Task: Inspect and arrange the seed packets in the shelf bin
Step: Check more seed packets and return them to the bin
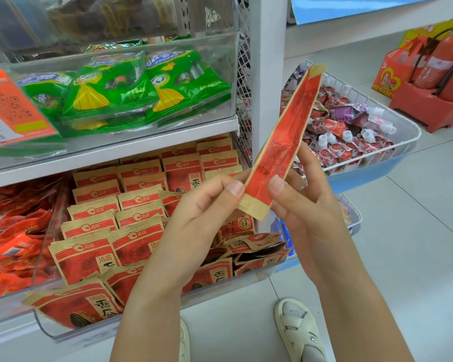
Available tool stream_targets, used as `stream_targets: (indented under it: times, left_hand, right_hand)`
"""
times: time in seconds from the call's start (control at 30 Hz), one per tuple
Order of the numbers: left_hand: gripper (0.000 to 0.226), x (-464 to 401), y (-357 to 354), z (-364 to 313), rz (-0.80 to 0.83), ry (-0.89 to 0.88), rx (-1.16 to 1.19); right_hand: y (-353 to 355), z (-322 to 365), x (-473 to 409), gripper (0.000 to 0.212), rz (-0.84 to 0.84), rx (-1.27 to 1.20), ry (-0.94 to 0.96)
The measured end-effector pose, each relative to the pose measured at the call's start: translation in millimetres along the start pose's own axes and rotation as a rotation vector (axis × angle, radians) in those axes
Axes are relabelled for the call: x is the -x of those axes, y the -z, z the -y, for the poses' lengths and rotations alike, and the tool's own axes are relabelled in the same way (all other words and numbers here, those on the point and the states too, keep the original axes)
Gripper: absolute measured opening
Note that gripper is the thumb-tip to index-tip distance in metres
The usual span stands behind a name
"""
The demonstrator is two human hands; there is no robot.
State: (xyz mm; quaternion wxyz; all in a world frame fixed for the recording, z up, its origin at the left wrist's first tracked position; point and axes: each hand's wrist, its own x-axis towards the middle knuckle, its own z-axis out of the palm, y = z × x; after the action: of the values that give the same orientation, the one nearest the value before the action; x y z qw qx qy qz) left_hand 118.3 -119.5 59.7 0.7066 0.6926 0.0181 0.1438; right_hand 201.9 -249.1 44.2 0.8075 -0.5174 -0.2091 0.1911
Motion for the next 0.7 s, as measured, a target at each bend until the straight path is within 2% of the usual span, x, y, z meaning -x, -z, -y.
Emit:
stream_targets:
  times: [0.3, 0.43, 0.5, 0.6, 0.7]
  left_hand:
    - [0.02, -2, 5, 4, 0.021, 0.018, 0.023]
    - [0.02, -1, 7, 5, 0.028, 0.085, 0.125]
    - [0.029, 0, 9, 5, 0.044, 0.115, 0.193]
    - [0.056, 1, 9, 2, 0.097, 0.168, 0.279]
    - [0.056, 1, 10, 2, 0.076, 0.223, 0.298]
  right_hand:
    - [-1, -1, 0, 0.082, 0.005, 0.012, 0.0]
    - [-3, -1, -3, 0.066, -0.035, 0.007, 0.004]
    - [-1, 1, -3, 0.056, -0.056, -0.034, -0.033]
    - [2, 3, -4, 0.053, -0.053, -0.062, -0.092]
    - [6, 3, -5, 0.064, -0.098, -0.111, -0.13]
